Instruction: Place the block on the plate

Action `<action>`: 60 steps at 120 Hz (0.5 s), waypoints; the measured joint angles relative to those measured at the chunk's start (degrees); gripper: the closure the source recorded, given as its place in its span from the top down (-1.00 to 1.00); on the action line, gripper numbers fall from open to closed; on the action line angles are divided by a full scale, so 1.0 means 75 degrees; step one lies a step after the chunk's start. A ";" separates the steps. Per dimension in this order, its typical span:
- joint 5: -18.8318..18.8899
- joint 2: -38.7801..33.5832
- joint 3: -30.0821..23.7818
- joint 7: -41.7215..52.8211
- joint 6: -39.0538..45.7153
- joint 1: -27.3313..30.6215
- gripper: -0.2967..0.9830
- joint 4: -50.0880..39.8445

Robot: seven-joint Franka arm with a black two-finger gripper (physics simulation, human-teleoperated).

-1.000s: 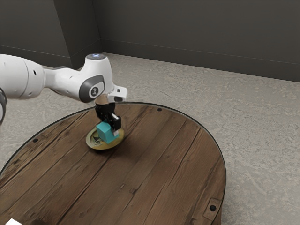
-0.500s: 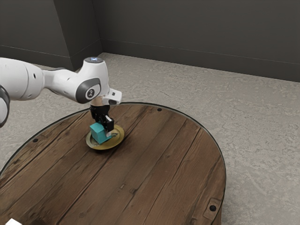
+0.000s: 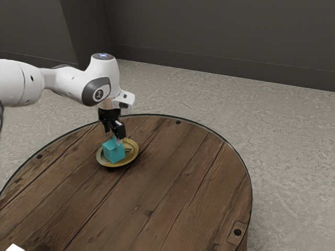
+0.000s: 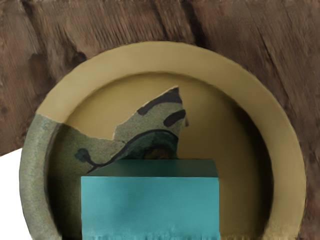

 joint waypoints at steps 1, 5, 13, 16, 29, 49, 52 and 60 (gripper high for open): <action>-0.0006 -0.0026 -0.0006 0.0003 -0.0016 0.0002 0.49 0.0000; -0.0027 -0.0111 -0.0021 0.0013 -0.0075 0.0002 0.50 0.0005; -0.0109 -0.0312 -0.0017 0.0038 -0.0202 0.0010 0.51 0.0026; -0.0158 -0.0385 -0.0020 0.0050 -0.0262 0.0015 0.51 0.0036; -0.0400 -0.0694 0.0036 0.0114 -0.0578 -0.0022 0.52 0.0139; -0.0626 -0.1216 0.0082 0.0196 -0.1059 -0.0069 0.53 0.0198; -0.0675 -0.1289 0.0085 0.0206 -0.1122 -0.0069 0.53 0.0203; -0.0786 -0.1502 0.0089 0.0229 -0.1280 -0.0063 0.53 0.0209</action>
